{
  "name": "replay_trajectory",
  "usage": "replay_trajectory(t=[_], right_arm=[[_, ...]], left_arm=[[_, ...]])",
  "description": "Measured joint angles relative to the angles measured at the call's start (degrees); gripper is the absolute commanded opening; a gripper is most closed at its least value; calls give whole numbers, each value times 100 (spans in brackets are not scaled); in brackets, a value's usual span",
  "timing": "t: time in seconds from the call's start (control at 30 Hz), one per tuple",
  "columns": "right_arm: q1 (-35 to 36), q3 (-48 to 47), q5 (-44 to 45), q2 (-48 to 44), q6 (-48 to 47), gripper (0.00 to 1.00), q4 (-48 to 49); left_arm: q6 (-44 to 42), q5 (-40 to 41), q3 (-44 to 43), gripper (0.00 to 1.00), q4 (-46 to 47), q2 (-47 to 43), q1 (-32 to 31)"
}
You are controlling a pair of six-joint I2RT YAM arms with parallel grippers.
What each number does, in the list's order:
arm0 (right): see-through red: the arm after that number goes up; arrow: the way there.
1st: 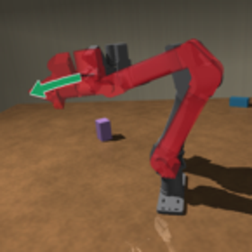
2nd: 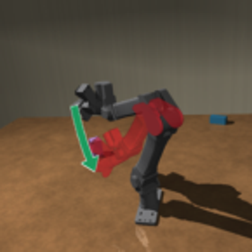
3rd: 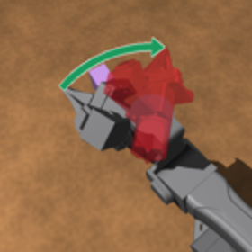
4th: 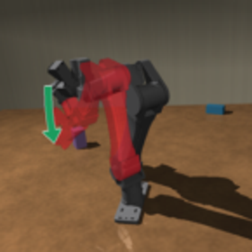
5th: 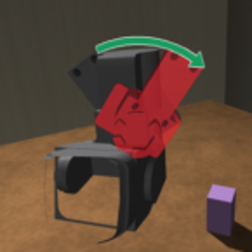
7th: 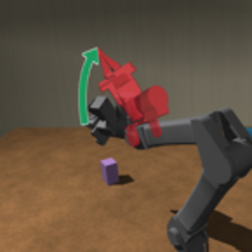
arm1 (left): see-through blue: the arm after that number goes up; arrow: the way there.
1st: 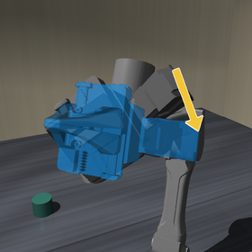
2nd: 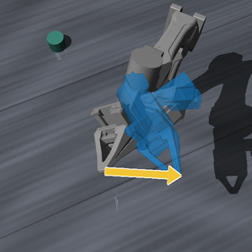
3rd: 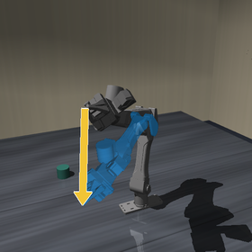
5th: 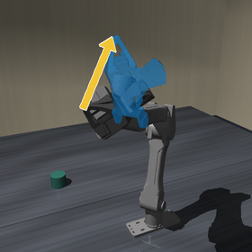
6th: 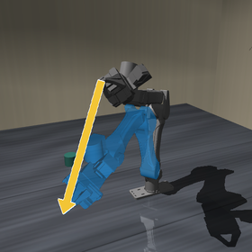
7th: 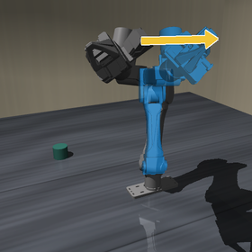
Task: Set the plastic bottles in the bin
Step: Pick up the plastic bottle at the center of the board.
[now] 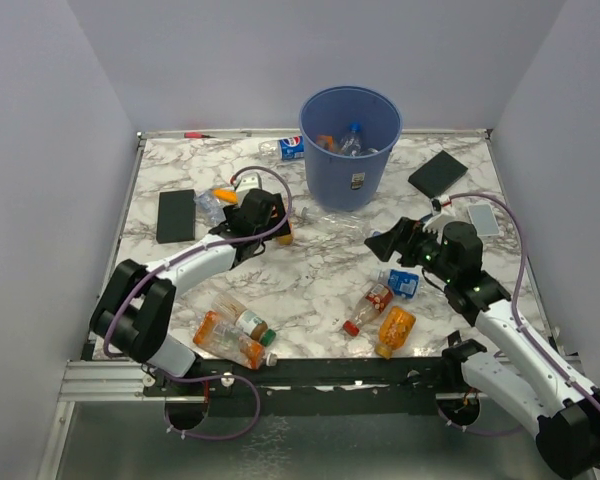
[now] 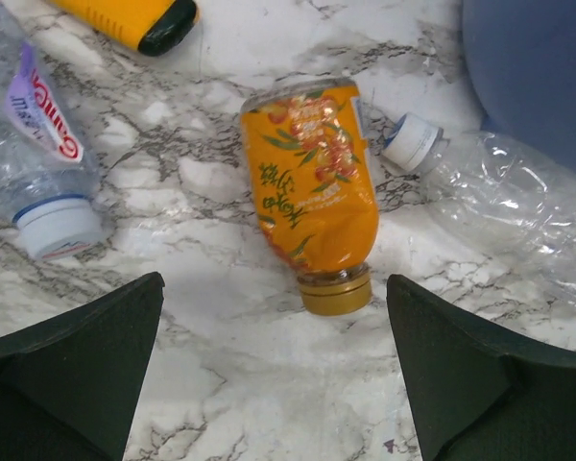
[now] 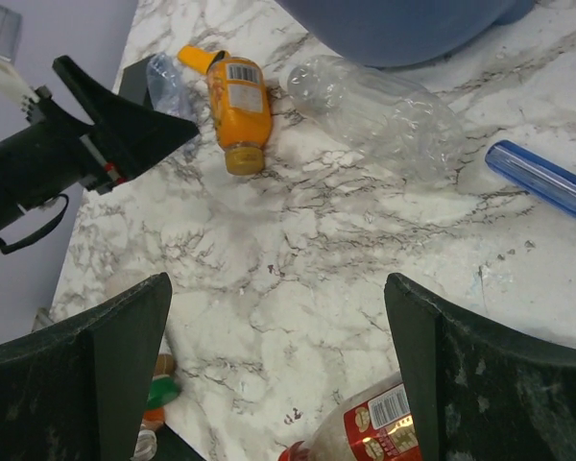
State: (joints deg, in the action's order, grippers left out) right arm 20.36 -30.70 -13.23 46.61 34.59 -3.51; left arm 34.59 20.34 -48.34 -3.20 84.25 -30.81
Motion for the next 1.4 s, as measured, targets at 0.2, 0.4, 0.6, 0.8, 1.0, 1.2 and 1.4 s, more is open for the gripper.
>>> replay_trajectory(t=[0.2,0.4,0.6,0.8,1.0,1.2,1.4], right_arm=[[0,70,-155,-59,22,95,260],[0,184,-188,-282,7,95,238],[0,184,-190,-417,-20,95,153],[0,184,-190,-468,-63,95,55],[0,184,-190,-468,-76,95,37],[0,184,-190,-468,-76,95,28],[0,181,-306,-468,-81,95,20]], left_arm=[[-39,-22,-791,99,-9,647,42],[-52,-31,-1305,99,-33,1309,210],[-50,-68,-1698,97,-264,1917,258],[-39,-162,-1777,82,-350,2050,258],[-7,-247,-1775,64,-354,2050,258],[9,-299,-1672,39,-223,2024,258],[4,-404,-1322,29,-197,1628,269]])
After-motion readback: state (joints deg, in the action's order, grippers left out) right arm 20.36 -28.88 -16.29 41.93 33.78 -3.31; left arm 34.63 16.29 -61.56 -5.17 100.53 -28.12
